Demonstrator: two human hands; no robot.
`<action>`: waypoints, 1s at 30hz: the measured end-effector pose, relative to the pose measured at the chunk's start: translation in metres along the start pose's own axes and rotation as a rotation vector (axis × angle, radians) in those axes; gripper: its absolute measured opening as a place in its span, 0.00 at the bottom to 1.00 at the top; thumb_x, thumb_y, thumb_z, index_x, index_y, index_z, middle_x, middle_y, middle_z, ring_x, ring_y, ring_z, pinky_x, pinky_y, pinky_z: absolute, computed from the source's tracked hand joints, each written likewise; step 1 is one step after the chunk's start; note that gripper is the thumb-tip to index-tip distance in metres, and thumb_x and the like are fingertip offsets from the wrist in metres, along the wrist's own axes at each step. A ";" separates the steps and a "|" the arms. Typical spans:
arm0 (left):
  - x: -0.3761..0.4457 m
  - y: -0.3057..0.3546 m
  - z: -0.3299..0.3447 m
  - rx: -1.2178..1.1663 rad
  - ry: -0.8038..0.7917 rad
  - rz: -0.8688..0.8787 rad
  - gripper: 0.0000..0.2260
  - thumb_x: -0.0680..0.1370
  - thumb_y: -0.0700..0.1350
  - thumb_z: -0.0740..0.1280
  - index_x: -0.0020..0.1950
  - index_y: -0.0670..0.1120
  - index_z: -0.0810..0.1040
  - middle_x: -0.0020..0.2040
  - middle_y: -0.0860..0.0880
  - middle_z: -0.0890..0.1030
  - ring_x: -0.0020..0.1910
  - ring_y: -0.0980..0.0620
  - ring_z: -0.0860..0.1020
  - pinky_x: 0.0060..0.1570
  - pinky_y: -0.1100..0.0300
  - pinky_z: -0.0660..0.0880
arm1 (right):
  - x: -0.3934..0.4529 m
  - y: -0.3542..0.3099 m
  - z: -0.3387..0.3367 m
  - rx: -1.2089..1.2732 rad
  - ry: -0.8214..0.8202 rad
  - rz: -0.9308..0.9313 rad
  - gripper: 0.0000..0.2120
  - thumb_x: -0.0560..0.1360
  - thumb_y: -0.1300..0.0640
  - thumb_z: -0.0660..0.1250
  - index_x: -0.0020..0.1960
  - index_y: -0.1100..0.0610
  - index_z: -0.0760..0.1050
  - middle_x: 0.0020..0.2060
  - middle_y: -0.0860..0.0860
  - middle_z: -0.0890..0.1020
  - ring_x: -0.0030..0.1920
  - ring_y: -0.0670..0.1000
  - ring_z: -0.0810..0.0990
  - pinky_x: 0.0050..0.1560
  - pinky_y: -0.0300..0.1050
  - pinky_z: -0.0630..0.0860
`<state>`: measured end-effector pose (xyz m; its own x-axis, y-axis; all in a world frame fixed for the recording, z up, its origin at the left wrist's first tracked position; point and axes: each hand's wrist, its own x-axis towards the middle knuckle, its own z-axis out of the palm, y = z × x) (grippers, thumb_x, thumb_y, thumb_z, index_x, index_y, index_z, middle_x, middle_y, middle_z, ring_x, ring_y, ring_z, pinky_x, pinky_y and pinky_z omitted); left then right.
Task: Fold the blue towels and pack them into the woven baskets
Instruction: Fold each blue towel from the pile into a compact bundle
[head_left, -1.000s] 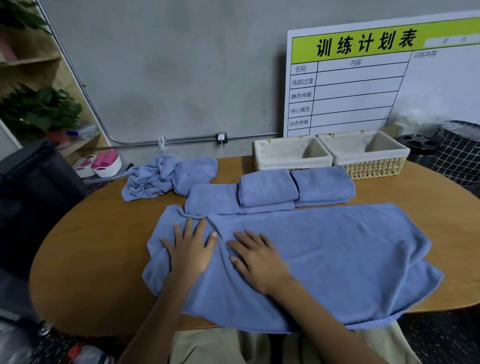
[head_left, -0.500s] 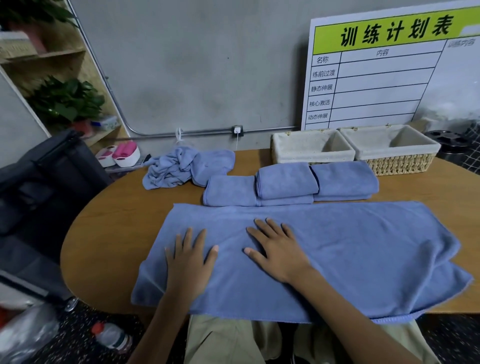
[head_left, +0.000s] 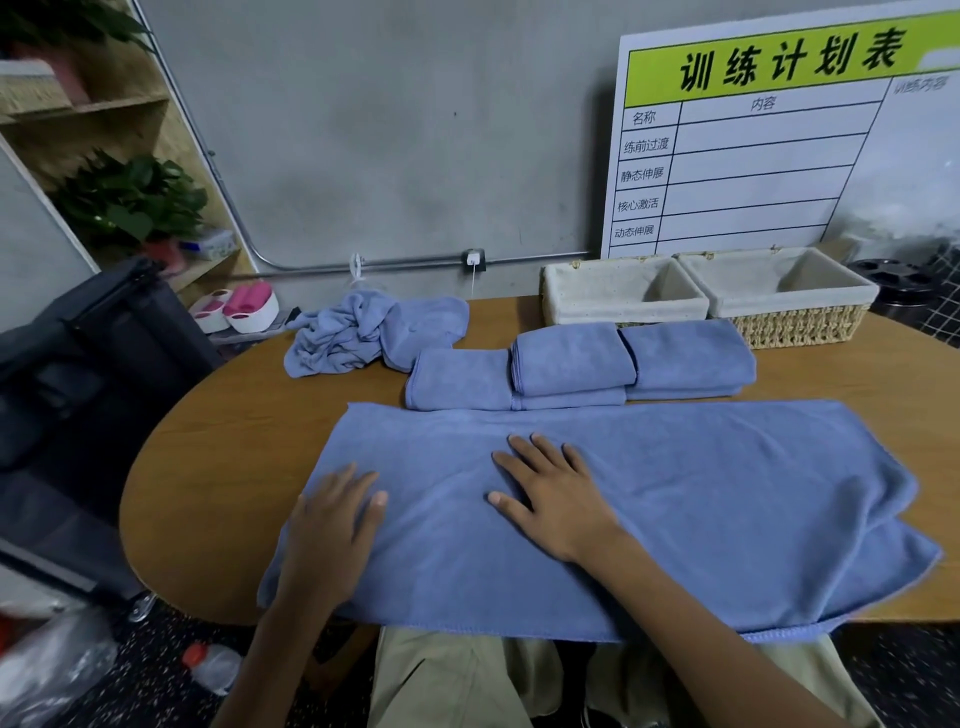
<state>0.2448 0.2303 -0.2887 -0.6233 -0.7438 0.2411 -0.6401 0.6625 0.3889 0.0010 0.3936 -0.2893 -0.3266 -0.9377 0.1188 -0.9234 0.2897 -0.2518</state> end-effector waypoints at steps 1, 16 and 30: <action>0.001 -0.003 0.003 0.030 -0.019 0.013 0.37 0.79 0.70 0.42 0.72 0.49 0.75 0.74 0.47 0.72 0.75 0.45 0.67 0.71 0.37 0.66 | 0.000 0.000 0.000 -0.009 0.000 0.002 0.36 0.77 0.29 0.41 0.78 0.46 0.59 0.79 0.47 0.56 0.80 0.53 0.51 0.77 0.57 0.47; -0.001 0.020 -0.011 0.194 -0.123 -0.018 0.44 0.71 0.75 0.36 0.79 0.56 0.62 0.82 0.51 0.56 0.81 0.46 0.52 0.75 0.34 0.49 | 0.001 -0.002 -0.003 -0.008 -0.047 -0.047 0.38 0.76 0.29 0.39 0.79 0.47 0.56 0.80 0.47 0.54 0.80 0.54 0.48 0.78 0.58 0.45; 0.044 0.026 0.039 0.354 -0.281 -0.148 0.40 0.70 0.79 0.38 0.80 0.64 0.48 0.82 0.57 0.45 0.81 0.42 0.47 0.72 0.30 0.52 | -0.010 0.045 -0.015 0.016 -0.016 0.095 0.38 0.73 0.27 0.42 0.78 0.43 0.58 0.79 0.46 0.56 0.79 0.54 0.51 0.76 0.56 0.48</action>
<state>0.1834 0.2176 -0.3026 -0.5801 -0.8121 -0.0630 -0.8144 0.5769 0.0624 -0.0405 0.4192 -0.2878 -0.4089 -0.9092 0.0785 -0.8852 0.3742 -0.2765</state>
